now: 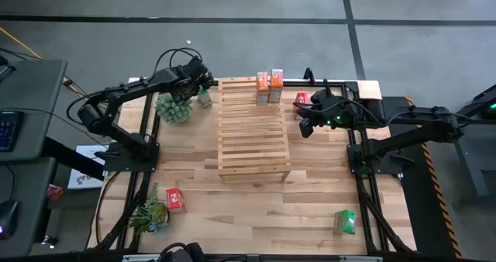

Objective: Stack cereal on shelf
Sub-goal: Put the top green cereal box on the shelf

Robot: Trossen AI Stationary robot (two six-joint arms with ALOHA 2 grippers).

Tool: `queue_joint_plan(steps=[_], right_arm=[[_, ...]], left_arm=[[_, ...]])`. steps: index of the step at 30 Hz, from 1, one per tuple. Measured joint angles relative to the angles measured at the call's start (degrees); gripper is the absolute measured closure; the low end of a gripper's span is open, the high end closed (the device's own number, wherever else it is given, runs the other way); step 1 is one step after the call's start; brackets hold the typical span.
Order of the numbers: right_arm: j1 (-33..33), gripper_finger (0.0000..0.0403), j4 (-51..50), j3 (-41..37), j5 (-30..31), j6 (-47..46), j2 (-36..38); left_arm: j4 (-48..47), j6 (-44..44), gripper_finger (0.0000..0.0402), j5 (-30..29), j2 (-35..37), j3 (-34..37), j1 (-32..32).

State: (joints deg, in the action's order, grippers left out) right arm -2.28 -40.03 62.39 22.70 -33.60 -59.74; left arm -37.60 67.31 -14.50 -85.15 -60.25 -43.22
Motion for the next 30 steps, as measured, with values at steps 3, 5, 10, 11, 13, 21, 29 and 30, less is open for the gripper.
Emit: queue_joint_plan(steps=[3,5,10,11,13,21,29,30], right_arm=[[0.0,0.0402,0.3,0.0,-1.5,0.0,-0.7],[0.0,0.0402,0.4,0.0,-1.7,0.0,-1.1],[0.0,0.0402,0.5,0.0,-1.7,0.0,-1.1],[0.0,0.0402,0.5,0.0,-1.7,0.0,-1.1],[0.0,0.0402,0.5,0.0,-1.7,0.0,-1.1],[0.0,0.0402,1.9,0.0,-1.7,0.0,-1.1],[0.0,0.0402,2.2,0.0,-1.2,-0.1,-1.1],[0.0,0.0402,2.2,0.0,-1.2,-0.1,-1.1]], left_arm=[[0.6,0.2,0.0139,0.0,-0.6,0.0,0.0],[0.7,1.0,0.0139,0.0,-1.2,0.0,0.0],[0.7,1.7,0.0139,0.3,-3.3,0.0,-0.1],[0.7,1.7,0.0139,0.3,-3.8,0.0,-0.1],[0.6,2.8,0.0139,0.5,-4.5,0.0,0.0],[1.7,4.4,0.0167,-0.4,-4.5,0.0,-0.3],[2.1,4.1,0.0239,-0.6,-3.8,0.0,-0.3],[2.6,3.6,0.0245,-0.6,-3.2,0.0,-0.3]])
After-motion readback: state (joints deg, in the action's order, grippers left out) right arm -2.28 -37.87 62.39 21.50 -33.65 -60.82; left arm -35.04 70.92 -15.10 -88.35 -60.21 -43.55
